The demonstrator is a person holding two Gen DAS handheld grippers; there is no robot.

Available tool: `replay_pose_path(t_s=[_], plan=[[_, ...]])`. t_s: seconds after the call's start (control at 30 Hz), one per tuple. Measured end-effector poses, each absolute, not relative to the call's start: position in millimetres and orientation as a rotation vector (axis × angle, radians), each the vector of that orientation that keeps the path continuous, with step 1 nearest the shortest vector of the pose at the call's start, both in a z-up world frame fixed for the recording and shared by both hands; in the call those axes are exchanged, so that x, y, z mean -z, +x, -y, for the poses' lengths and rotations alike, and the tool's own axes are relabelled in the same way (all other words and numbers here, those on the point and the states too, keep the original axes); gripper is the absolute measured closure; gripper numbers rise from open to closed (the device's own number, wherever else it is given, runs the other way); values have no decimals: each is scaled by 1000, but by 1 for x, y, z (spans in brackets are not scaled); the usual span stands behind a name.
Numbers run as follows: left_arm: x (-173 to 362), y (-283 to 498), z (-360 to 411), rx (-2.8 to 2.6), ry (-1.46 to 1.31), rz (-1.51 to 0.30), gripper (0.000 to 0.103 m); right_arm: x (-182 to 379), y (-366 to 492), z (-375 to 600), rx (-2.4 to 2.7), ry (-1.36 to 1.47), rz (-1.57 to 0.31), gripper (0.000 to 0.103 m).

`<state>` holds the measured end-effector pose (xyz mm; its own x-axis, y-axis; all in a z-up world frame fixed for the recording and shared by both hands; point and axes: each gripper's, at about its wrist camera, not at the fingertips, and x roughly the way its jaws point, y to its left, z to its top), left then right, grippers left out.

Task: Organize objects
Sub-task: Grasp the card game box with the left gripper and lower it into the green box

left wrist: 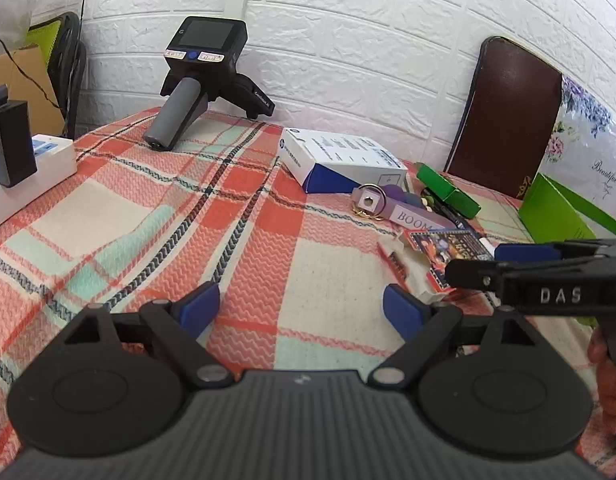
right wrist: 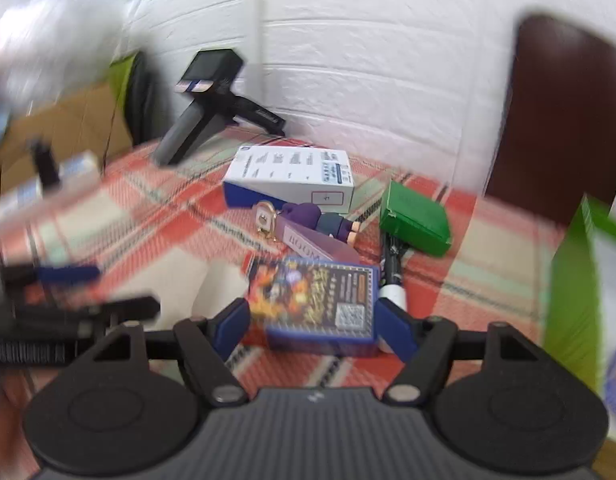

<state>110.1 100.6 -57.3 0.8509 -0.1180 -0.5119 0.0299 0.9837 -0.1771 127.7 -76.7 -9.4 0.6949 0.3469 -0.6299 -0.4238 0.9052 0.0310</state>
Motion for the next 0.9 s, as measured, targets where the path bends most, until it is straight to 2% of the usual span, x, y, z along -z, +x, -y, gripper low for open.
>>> replay_pose_path(t_s=[0.03, 0.13, 0.2, 0.23, 0.43, 0.53, 0.6, 0.67, 0.77, 0.8, 0.83, 0.87, 0.9], plan=[[56, 111, -102, 86, -176, -553, 13, 7, 126, 78, -439, -100, -685, 39], [50, 116, -113, 142, -264, -579, 13, 3, 108, 79, -564, -86, -705, 42], [45, 125, -120, 198, -342, -603, 17, 3, 96, 77, -577, -130, -674, 37], [43, 131, -120, 221, -366, -618, 20, 3, 91, 76, -555, -159, -649, 30], [36, 169, -86, 367, -335, -695, 24, 13, 114, 86, -469, -154, -665, 29], [42, 182, -66, 359, -279, -721, 29, 22, 124, 85, -497, -120, -718, 34], [41, 183, -62, 374, -278, -722, 34, 22, 115, 77, -541, -132, -701, 34], [43, 184, -65, 377, -298, -729, 36, 22, 105, 70, -541, -201, -646, 26], [44, 184, -65, 359, -277, -731, 50, 28, 112, 65, -520, -208, -664, 23], [44, 182, -64, 349, -265, -728, 52, 29, 116, 66, -514, -175, -675, 22], [43, 180, -66, 341, -260, -726, 54, 29, 120, 67, -502, -139, -682, 27], [42, 178, -67, 330, -263, -726, 55, 28, 122, 67, -481, -118, -681, 37], [39, 175, -68, 318, -267, -722, 55, 26, 121, 67, -458, -108, -673, 39]])
